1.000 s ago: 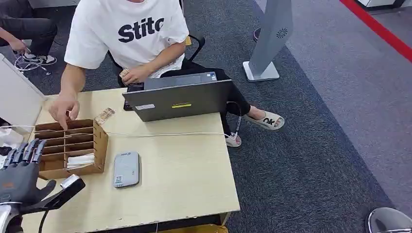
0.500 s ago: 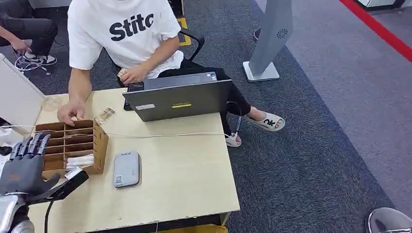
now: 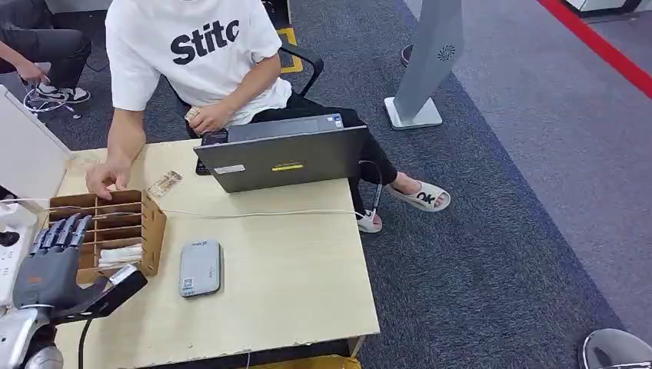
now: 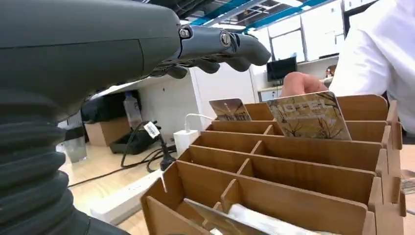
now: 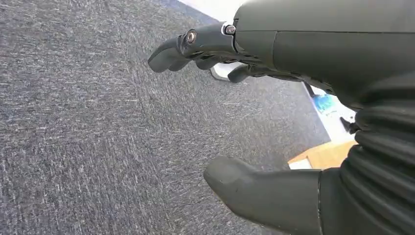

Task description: Pass the card to the sensor for recognition and then transmit it.

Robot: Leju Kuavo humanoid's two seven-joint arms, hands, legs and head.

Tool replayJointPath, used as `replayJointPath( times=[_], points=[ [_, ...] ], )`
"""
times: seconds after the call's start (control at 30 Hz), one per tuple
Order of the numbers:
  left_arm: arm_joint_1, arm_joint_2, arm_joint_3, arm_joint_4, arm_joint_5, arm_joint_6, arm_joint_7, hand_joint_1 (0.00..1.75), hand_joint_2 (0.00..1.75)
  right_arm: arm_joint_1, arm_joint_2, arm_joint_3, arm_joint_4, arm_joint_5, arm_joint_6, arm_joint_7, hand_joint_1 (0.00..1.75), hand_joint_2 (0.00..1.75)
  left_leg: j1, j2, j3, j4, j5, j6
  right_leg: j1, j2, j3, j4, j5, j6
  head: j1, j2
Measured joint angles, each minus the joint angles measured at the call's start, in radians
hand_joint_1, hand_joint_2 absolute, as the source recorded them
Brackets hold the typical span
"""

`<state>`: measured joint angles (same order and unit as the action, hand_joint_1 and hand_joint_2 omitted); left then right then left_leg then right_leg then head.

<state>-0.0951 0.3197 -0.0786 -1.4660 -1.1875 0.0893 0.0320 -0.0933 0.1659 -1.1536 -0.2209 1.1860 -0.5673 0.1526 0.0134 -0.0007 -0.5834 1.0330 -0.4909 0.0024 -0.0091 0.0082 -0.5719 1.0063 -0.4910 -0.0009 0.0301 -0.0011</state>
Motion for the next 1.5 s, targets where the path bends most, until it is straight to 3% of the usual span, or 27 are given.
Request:
replayJointPath(
  times=[0.73, 0.77, 0.8, 0.83, 0.9, 1.5],
  points=[
    [0.005, -0.006, -0.017, 0.002, 0.035, -0.019, -0.014, 0.02, 1.75, 0.000, 0.000, 0.000, 0.000, -0.003, -0.005, -0.005, 0.00, 1.75, 0.000, 0.000, 0.000, 0.000, 0.000, 0.000, 0.000, 0.000, 0.000, 0.000, 0.000, 0.000, 0.000, 0.000],
    [0.005, -0.006, -0.018, 0.002, 0.037, -0.019, -0.013, 0.23, 1.75, 0.000, 0.000, 0.000, 0.000, -0.003, -0.005, -0.005, 0.00, 1.75, 0.000, 0.000, 0.000, 0.000, 0.000, 0.000, 0.000, 0.000, 0.000, 0.000, 0.000, 0.000, 0.000, 0.000],
    [0.005, -0.006, -0.019, 0.002, 0.040, -0.020, -0.013, 0.70, 1.75, 0.000, 0.000, 0.000, 0.000, -0.003, -0.005, -0.006, 0.00, 1.75, 0.000, 0.000, 0.000, 0.000, 0.000, 0.000, 0.000, 0.000, 0.000, 0.000, 0.000, 0.000, 0.000, 0.000],
    [0.005, -0.005, -0.019, 0.002, 0.042, -0.021, -0.013, 1.54, 1.75, 0.000, 0.000, 0.000, 0.000, -0.003, -0.005, -0.008, 0.00, 1.75, 0.000, 0.000, 0.000, 0.000, 0.000, 0.000, 0.000, 0.000, 0.000, 0.000, 0.000, 0.000, 0.000, 0.000],
    [0.006, -0.003, -0.019, 0.002, 0.044, -0.021, -0.013, 1.75, 1.75, 0.000, 0.000, 0.000, 0.000, -0.003, -0.005, -0.010, 0.00, 1.75, 0.000, 0.000, 0.000, 0.000, 0.000, 0.000, 0.000, 0.000, 0.000, 0.000, 0.000, 0.000, 0.000, 0.000],
    [0.014, 0.006, -0.021, 0.002, 0.055, -0.026, -0.012, 1.75, 1.75, 0.000, 0.000, 0.000, 0.000, -0.003, -0.005, -0.018, 0.00, 1.75, 0.000, 0.000, 0.000, 0.000, 0.000, 0.000, 0.000, 0.000, 0.000, 0.000, 0.000, 0.000, 0.000, 0.000]
  ],
)
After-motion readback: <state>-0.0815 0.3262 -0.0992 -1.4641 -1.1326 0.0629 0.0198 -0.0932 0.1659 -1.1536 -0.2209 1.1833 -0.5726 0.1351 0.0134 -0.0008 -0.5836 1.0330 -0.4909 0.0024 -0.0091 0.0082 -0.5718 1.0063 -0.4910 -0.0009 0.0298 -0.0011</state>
